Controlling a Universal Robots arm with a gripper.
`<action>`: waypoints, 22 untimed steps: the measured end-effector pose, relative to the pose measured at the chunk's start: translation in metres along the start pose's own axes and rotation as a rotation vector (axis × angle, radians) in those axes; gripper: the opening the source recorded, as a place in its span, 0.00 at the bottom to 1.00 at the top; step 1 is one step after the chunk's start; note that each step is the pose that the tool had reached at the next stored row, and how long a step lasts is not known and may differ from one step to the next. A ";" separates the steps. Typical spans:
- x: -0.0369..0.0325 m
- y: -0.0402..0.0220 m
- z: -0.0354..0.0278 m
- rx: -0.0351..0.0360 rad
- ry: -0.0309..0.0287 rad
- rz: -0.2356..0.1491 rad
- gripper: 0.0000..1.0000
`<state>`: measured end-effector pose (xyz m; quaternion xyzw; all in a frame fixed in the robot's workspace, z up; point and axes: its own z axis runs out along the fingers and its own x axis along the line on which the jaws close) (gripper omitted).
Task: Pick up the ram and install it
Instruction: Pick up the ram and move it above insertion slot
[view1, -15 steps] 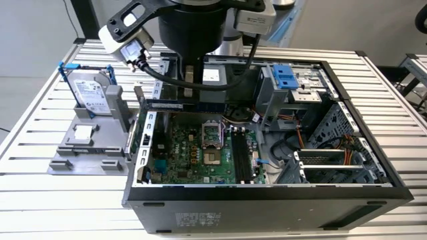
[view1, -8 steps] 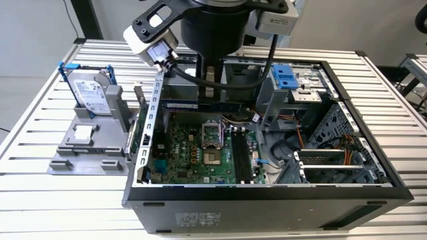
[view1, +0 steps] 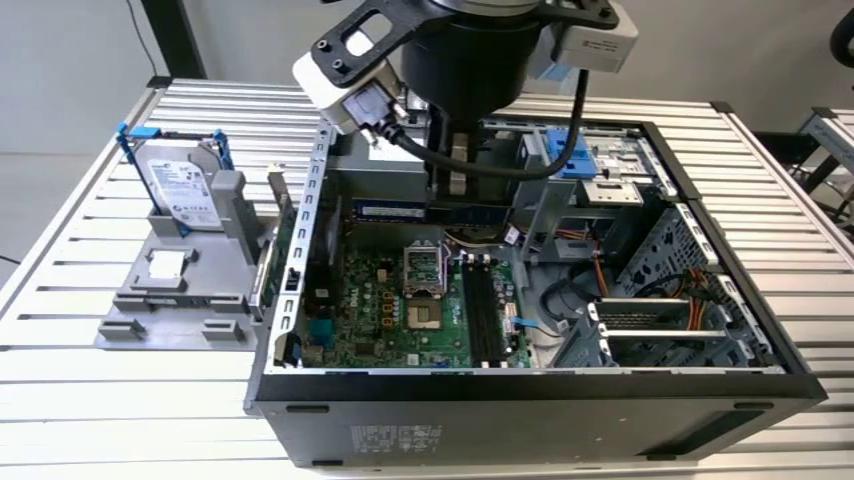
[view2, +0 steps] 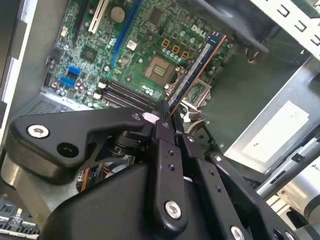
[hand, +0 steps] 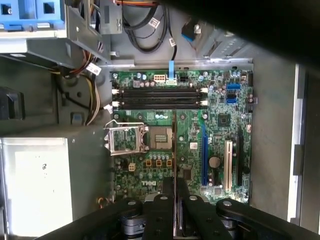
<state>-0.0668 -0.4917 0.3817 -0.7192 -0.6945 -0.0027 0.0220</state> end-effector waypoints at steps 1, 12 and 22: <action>0.0003 0.0030 -0.0001 0.0000 0.0000 0.000 0.00; 0.0050 0.0340 -0.0008 0.0001 -0.0001 0.000 0.00; 0.0110 0.0630 -0.0014 0.0000 0.0000 0.000 0.00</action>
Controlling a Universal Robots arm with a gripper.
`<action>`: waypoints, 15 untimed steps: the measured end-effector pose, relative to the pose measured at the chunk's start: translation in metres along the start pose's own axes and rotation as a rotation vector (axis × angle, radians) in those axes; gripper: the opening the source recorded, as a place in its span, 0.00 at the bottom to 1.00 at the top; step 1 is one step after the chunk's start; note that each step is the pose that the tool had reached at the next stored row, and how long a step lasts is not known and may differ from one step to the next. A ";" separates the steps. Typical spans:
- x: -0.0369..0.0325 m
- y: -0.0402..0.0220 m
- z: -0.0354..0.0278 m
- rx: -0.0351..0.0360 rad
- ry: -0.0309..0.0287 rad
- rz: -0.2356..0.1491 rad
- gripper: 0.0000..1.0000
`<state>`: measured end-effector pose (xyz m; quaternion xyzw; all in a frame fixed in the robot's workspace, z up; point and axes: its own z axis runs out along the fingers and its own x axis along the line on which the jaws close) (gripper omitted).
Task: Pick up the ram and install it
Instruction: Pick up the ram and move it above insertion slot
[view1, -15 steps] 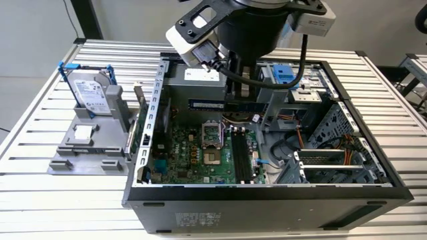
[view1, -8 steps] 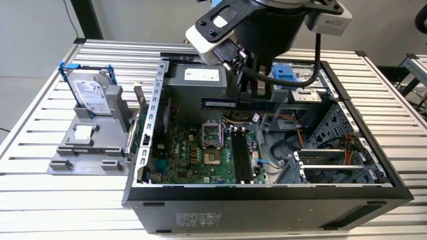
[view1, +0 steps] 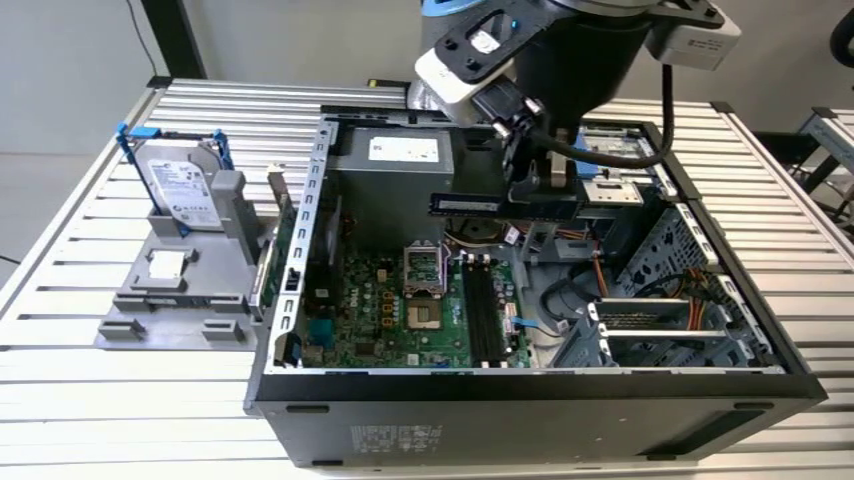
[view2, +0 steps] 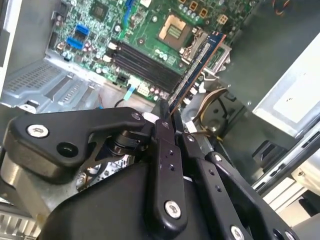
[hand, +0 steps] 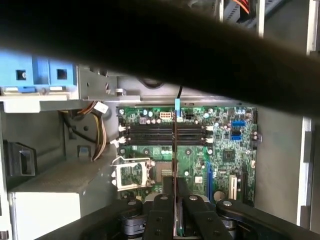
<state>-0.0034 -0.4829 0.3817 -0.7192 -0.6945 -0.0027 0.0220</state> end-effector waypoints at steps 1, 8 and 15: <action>0.0008 0.0028 -0.0001 0.0000 0.0000 0.000 0.00; 0.0065 0.0209 -0.0003 0.0000 0.0001 0.000 0.00; 0.0106 0.0340 -0.0006 0.0000 -0.0001 0.000 0.00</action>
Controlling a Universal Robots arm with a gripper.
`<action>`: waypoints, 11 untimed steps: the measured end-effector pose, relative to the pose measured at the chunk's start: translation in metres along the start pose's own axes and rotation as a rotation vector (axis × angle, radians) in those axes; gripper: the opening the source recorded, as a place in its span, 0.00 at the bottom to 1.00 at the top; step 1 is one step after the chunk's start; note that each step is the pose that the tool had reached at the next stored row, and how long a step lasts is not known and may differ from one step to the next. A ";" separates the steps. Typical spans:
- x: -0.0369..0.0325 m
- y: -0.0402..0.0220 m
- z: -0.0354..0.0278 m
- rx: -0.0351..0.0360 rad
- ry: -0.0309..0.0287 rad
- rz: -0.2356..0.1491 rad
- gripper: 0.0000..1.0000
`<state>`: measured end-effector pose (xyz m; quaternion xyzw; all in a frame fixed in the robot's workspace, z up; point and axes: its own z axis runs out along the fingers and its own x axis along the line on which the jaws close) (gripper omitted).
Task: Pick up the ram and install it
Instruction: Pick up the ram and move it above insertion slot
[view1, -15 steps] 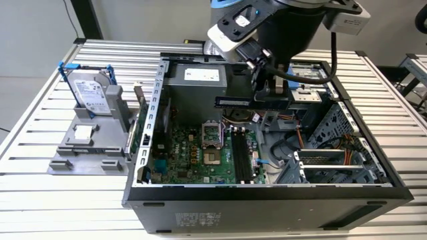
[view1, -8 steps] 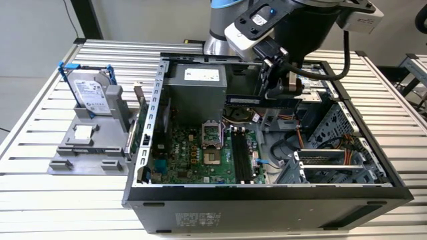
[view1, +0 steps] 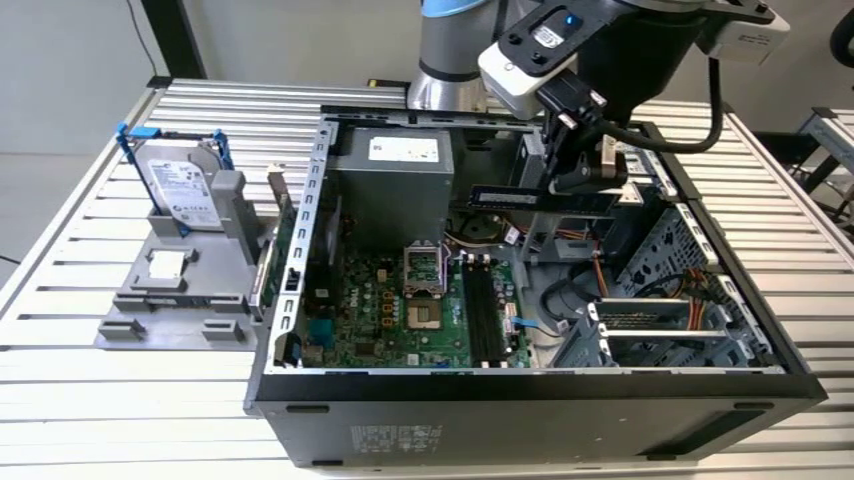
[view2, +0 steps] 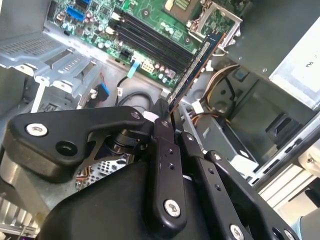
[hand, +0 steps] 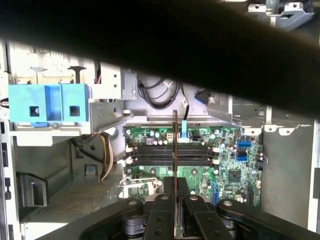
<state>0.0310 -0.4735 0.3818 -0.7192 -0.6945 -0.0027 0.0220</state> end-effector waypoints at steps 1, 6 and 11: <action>0.0000 0.0004 0.0000 0.0000 0.0000 0.000 0.00; 0.0001 0.0009 0.0000 0.0000 0.0001 0.000 0.00; 0.0001 0.0009 0.0000 0.0000 0.0000 0.000 0.00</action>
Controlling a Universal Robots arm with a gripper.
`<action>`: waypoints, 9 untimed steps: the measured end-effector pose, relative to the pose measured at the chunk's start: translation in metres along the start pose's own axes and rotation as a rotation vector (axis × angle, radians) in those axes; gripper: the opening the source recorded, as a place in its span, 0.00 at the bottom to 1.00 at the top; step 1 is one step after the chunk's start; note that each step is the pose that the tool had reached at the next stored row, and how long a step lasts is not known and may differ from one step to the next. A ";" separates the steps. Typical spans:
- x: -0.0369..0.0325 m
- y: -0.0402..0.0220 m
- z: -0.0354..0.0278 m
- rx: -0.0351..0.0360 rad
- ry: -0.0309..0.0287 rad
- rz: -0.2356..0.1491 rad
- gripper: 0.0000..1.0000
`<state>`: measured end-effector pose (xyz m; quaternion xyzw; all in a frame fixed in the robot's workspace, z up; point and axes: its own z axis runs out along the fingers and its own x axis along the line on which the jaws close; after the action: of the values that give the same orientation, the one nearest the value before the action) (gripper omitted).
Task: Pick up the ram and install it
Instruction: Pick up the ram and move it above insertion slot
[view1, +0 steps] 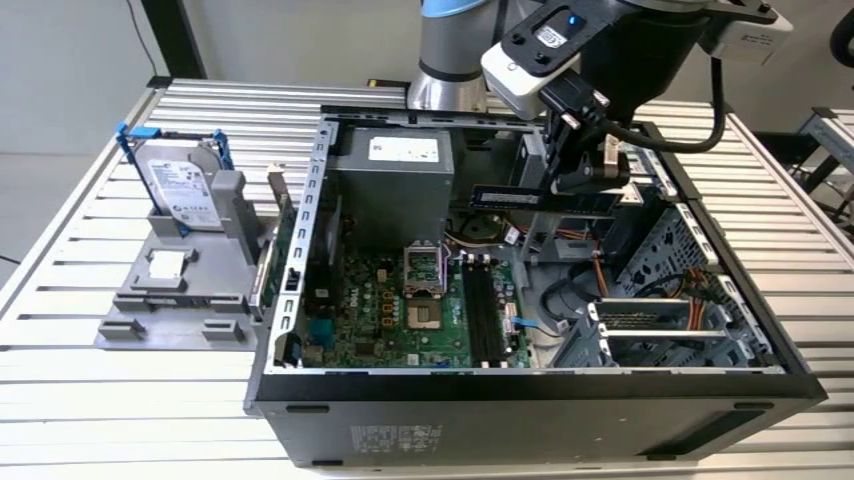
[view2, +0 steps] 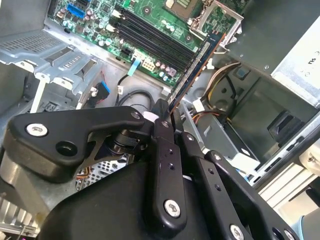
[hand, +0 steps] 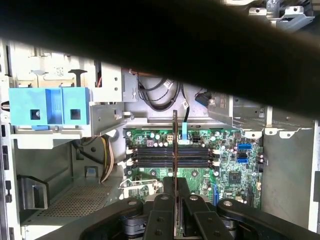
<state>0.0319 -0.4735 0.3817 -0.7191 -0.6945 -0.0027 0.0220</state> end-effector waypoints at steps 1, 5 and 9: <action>0.0000 0.0000 0.0000 0.0000 0.0001 0.000 0.00; 0.0000 0.0000 0.0000 0.0000 0.0000 0.000 0.00; 0.0000 0.0001 0.0000 -0.0003 0.0004 0.010 0.00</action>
<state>0.0320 -0.4735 0.3817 -0.7227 -0.6908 -0.0028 0.0220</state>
